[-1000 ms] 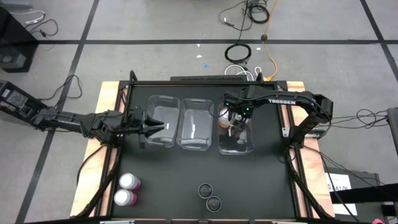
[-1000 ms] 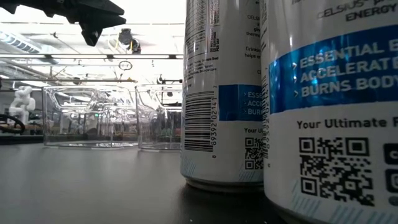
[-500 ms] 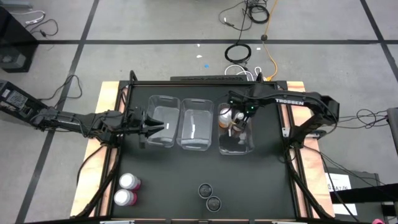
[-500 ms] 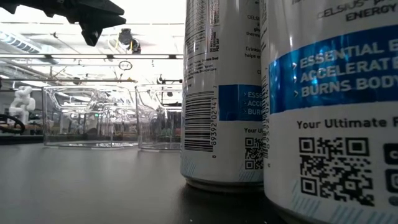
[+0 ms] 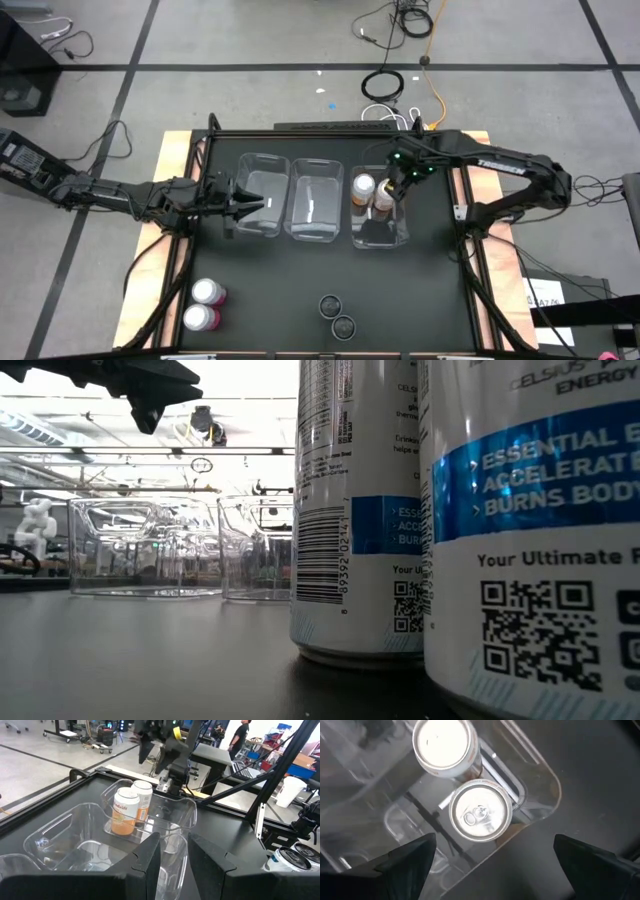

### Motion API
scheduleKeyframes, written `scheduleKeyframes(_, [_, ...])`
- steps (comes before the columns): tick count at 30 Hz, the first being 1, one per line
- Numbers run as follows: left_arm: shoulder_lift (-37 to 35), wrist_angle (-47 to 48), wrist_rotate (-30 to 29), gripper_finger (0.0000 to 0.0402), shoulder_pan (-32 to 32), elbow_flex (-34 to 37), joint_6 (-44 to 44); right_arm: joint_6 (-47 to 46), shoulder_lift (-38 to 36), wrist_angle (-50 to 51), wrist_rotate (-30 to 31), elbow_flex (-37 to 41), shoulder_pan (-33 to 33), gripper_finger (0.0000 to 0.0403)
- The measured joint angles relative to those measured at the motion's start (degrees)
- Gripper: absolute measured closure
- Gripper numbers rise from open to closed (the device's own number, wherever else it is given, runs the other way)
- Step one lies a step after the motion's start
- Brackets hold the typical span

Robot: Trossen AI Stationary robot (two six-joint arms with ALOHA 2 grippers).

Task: Sort soda cans
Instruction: Put the yellow-white soda can into the right transparent bin

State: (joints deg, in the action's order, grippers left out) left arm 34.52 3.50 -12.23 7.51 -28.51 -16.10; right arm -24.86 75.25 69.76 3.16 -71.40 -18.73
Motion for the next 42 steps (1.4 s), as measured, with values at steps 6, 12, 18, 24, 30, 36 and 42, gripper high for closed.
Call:
scheduleKeyframes(6, [0.0,0.0,0.0,0.0293,0.0,0.0,0.0,-6.7,-2.9,-1.0,1.8,0.0,1.2,0.0006])
scheduleKeyframes(12, [0.0,0.0,0.0,0.0293,0.0,0.0,0.0,-8.2,-3.6,-0.4,4.5,0.0,2.4,0.0006])
scheduleKeyframes(18, [0.0,0.0,0.0,0.0293,0.0,0.0,0.0,-11.3,-3.7,-0.1,8.7,0.0,5.3,0.0007])
scheduleKeyframes(24, [0.0,0.0,0.0,0.0293,0.0,0.0,0.0,-16.2,-3.8,0.5,10.4,0.0,9.6,0.0025])
scheduleKeyframes(30, [0.0,0.0,0.0,0.0293,0.0,0.0,0.0,-23.3,-3.7,0.4,10.5,0.0,15.5,0.0070])
scheduleKeyframes(36, [0.0,0.0,0.0,0.0293,0.0,0.0,0.0,-31.6,-3.5,0.4,10.8,0.0,21.5,0.0117])
scheduleKeyframes(42, [0.0,0.0,0.0,0.0293,0.0,0.0,0.0,-39.8,-0.7,0.4,14.1,0.0,25.9,0.0160])
